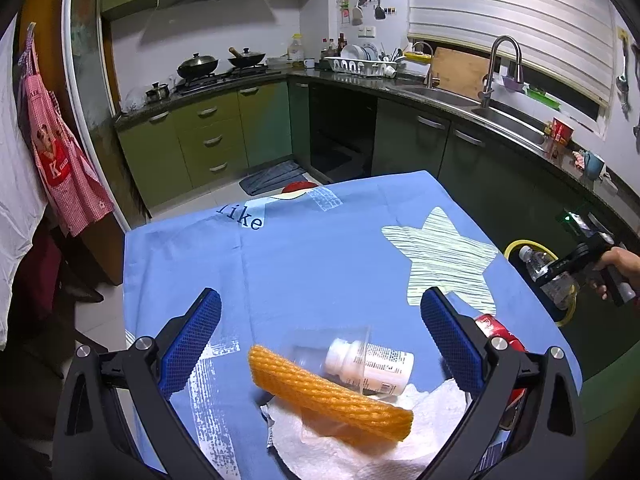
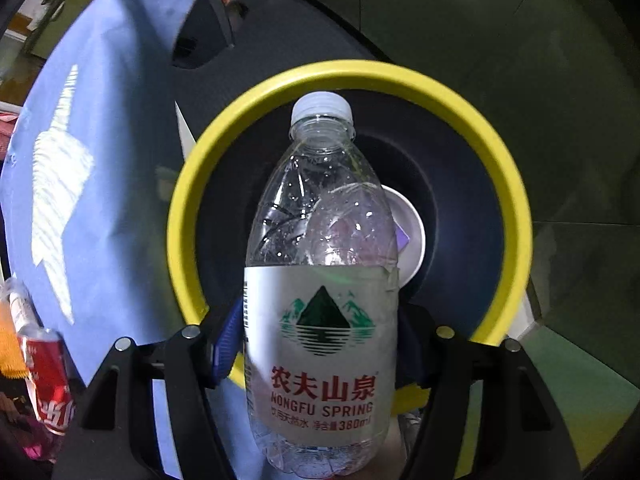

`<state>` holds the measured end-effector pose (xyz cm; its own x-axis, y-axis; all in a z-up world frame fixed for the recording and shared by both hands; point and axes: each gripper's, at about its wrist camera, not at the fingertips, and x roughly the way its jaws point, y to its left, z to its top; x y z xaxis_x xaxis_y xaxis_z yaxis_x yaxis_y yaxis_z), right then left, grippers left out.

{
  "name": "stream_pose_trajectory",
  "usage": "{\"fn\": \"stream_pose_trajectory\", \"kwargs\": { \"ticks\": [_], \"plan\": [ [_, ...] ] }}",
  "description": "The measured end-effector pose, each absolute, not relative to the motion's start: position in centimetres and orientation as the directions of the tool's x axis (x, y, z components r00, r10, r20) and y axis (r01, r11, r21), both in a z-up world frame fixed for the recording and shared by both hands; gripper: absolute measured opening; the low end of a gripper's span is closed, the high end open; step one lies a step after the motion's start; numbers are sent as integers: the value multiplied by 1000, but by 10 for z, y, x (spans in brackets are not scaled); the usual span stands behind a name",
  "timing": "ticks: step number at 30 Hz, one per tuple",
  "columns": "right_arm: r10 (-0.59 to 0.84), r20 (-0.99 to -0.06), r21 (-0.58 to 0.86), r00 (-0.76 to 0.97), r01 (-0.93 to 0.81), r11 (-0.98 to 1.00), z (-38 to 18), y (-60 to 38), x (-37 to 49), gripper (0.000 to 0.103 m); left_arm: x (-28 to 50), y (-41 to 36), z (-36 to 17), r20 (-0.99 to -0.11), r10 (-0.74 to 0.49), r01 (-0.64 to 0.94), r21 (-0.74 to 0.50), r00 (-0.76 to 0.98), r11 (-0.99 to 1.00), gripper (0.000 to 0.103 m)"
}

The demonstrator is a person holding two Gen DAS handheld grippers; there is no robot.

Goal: Collect trash
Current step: 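Carry the water bottle over the bin and open the right tool, then grasp the orange mesh sleeve with the left tool and carry it to the bin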

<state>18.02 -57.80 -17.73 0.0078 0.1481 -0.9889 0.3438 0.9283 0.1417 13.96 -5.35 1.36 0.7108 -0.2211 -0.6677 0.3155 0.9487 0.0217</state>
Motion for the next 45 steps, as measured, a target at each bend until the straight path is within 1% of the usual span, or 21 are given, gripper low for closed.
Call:
{"fn": "stream_pose_trajectory", "kwargs": {
  "ticks": [1,2,3,7,10,12,15,19,22,26,29,33,39,43,45],
  "plan": [
    [147,-989,142,11,350,926,-180,-579,183,63,140,-54,13,-669,-219,314,23,710,949,98],
    [138,-990,136,20,358,924,-179,-582,182,68,141,-54,13,-670,-217,313,23,710,950,98],
    [118,-992,122,33,367,922,-177,-585,183,69,141,-54,12,-672,-216,312,24,708,950,98],
    [105,-991,129,83,363,923,-158,-584,171,70,142,-53,9,-678,-214,314,26,703,949,98],
    [107,-985,148,138,333,931,-138,-573,154,70,143,-52,6,-681,-216,316,23,700,949,98],
    [134,-973,187,185,305,934,-124,-556,138,71,142,-51,5,-682,-219,318,20,698,948,98],
    [141,-957,208,255,254,945,-106,-535,112,74,139,-49,4,-686,-215,315,22,695,949,98],
    [176,-938,244,298,206,948,-99,-511,95,74,133,-41,4,-690,-209,306,19,693,952,98],
    [182,-933,245,309,181,952,-95,-499,93,74,128,-35,2,-697,-197,293,19,689,956,98],
    [178,-931,238,317,162,958,-95,-494,89,74,127,-31,-14,-744,-192,281,-6,640,960,98],
    [182,-930,238,320,146,960,-97,-488,92,74,133,-27,-28,-787,-212,262,-66,580,963,98],
    [208,-924,257,322,116,960,-97,-483,92,74,136,-28,-37,-813,-189,221,-76,551,972,98],
    [244,-919,276,311,62,959,-105,-477,100,74,148,-33,-58,-892,-200,146,-152,406,977,98],
    [276,-911,301,308,35,953,-111,-475,104,74,156,-36,-71,-922,-150,90,-126,358,988,98],
    [290,-908,311,303,23,950,-115,-474,105,74,159,-38,-76,-930,-146,78,-126,336,989,94]
  ]
}}
